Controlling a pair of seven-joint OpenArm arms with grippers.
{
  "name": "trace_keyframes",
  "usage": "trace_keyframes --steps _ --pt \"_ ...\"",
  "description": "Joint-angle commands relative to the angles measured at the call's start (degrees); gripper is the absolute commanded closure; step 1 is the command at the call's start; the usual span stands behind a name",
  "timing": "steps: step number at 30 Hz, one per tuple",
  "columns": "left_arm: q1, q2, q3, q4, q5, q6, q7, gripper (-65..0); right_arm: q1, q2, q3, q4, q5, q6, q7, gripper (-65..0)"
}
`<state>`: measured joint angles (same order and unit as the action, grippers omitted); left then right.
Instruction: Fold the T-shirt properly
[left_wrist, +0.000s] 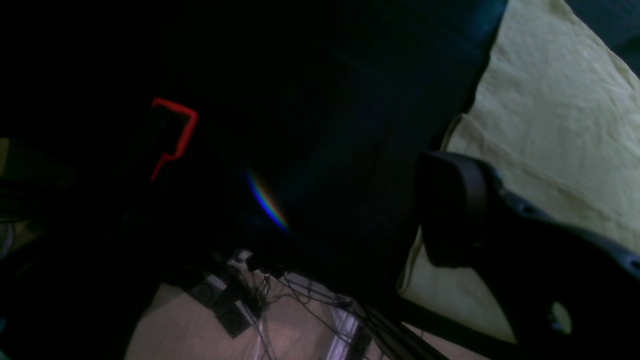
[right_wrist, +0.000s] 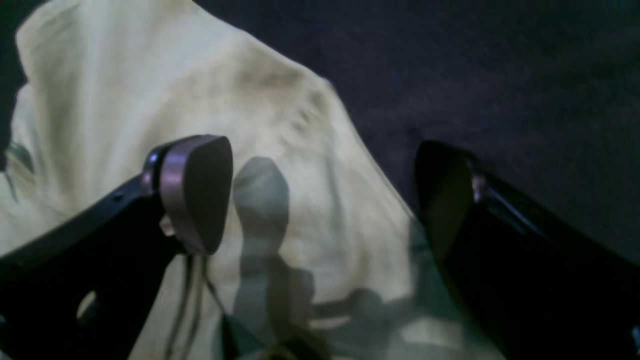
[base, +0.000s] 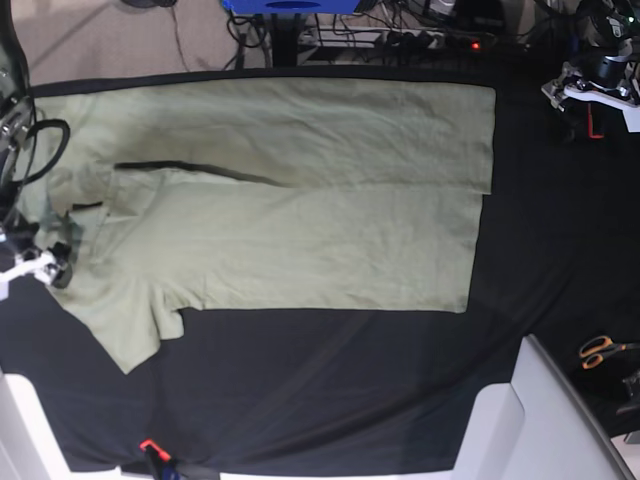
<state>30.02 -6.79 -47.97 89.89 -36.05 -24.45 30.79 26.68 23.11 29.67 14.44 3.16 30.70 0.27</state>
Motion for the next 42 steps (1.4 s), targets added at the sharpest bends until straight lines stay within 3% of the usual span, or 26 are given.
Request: trace_keyframes --steps 1,4,6,9,12,14,23,28,37,42 --pt "0.4 -0.3 -0.4 0.9 -0.6 -0.3 -1.1 -57.8 1.4 1.3 0.1 0.6 0.7 0.4 1.4 -53.7" --pt "0.4 -0.2 -0.1 0.8 -0.6 -0.3 -1.1 -57.8 1.4 1.3 0.1 0.5 0.7 -1.4 1.4 -53.4" --pt "0.4 -0.2 -0.1 0.8 -0.4 -0.3 -1.1 -57.8 1.3 1.3 0.1 0.5 0.7 -3.5 1.4 -49.2" --pt "0.4 -0.2 -0.1 0.8 -0.5 -0.3 -1.1 -57.8 1.2 1.3 -1.7 0.5 0.6 -4.5 1.4 -31.4" --pt "0.4 -0.2 0.0 0.8 -0.6 -0.3 -1.1 -57.8 1.3 1.3 -4.7 0.5 0.6 -4.5 1.4 -8.3" --pt "0.4 -0.2 0.0 0.8 -0.6 -0.3 -1.1 -57.8 1.3 1.3 -4.8 0.5 0.7 -4.5 1.4 -0.2" --pt "0.4 1.0 0.0 0.9 -0.3 -0.3 -1.1 -57.8 1.2 1.3 -4.8 1.1 0.8 -4.5 1.4 -0.2" --pt "0.4 1.0 0.1 1.0 -0.2 -0.3 -1.1 -57.8 -2.5 1.2 -4.7 7.9 0.9 -4.4 0.4 -0.2" --pt "0.4 0.8 2.7 0.9 -0.1 -0.3 -1.1 -57.8 -11.7 -3.6 -4.7 30.4 0.9 -4.1 -9.5 -0.2" --pt "0.1 0.7 5.0 0.9 -0.1 -0.3 -1.1 -57.8 -16.8 -7.1 -4.7 44.1 0.9 -4.1 -18.8 -0.2"
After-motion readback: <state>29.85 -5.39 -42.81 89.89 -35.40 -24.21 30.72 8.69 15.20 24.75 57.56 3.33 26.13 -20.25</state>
